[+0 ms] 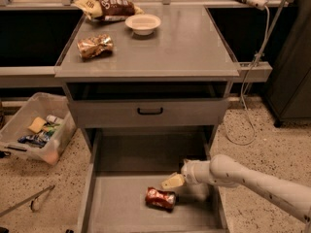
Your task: Pick coke can from middle drawer and place on counter
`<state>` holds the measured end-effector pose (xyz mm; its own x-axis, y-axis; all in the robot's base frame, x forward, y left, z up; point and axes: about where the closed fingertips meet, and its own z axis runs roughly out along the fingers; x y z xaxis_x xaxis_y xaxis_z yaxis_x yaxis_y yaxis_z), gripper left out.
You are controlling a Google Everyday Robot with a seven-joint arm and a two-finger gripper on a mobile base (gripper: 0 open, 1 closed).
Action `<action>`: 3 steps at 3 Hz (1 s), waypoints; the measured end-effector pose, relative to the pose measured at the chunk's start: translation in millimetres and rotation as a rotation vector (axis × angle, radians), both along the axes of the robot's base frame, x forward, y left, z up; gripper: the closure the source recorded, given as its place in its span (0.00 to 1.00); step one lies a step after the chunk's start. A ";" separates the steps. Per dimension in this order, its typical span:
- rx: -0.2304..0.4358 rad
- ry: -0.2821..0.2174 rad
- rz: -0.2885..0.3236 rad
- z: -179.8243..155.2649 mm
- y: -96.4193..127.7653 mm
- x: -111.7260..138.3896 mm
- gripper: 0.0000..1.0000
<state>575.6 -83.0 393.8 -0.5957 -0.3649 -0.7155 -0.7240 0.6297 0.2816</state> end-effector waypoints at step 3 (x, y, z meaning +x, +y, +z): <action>-0.022 0.012 -0.021 23.2 27.4 -81.5 0.00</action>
Offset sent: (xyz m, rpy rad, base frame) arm -0.1170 0.0405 0.0421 -0.0114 0.0318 -0.0703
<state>494.1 -55.6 417.0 -0.6119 -0.3682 -0.7000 -0.7073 0.6508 0.2760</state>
